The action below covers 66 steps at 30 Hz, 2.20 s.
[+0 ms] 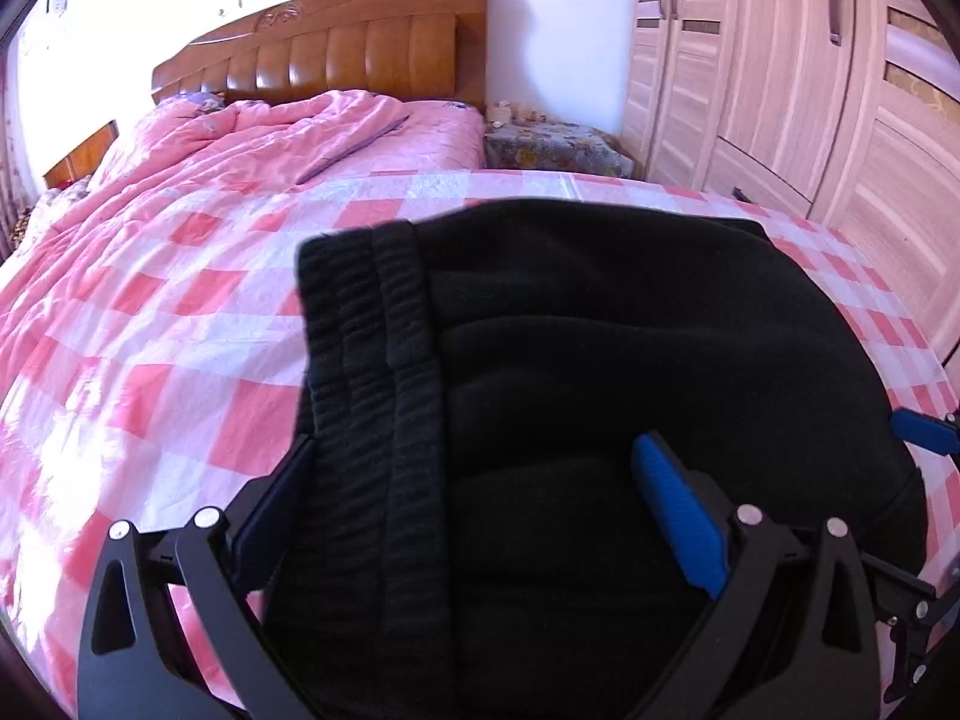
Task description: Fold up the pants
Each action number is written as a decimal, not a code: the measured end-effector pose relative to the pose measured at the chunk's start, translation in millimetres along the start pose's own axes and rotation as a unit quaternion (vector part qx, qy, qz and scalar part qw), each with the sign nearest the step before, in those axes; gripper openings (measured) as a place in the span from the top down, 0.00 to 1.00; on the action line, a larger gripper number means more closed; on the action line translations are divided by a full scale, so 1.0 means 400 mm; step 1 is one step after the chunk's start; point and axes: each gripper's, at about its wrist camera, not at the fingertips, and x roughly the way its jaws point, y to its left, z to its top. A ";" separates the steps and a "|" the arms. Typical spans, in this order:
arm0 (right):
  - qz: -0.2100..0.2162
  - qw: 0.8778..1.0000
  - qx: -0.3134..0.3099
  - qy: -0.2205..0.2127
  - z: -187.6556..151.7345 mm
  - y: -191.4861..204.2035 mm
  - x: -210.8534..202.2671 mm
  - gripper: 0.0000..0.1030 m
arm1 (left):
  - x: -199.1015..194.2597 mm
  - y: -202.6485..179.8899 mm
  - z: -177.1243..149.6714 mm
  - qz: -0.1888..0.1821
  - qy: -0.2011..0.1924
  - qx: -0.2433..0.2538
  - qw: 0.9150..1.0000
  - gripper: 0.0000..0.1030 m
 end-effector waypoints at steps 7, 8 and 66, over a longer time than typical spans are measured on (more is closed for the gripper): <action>0.038 0.999 -0.002 -0.012 0.169 -0.098 0.054 0.04 | -0.090 0.003 0.176 -0.154 -0.036 -0.068 0.985 0.02; 0.054 0.999 -0.001 0.003 0.188 -0.111 0.093 0.04 | -0.046 -0.009 0.211 -0.177 -0.006 -0.068 0.982 0.02; 0.220 0.916 0.332 0.048 0.177 -0.413 0.152 0.04 | -0.076 0.320 -0.080 -0.275 0.013 -0.345 0.897 0.13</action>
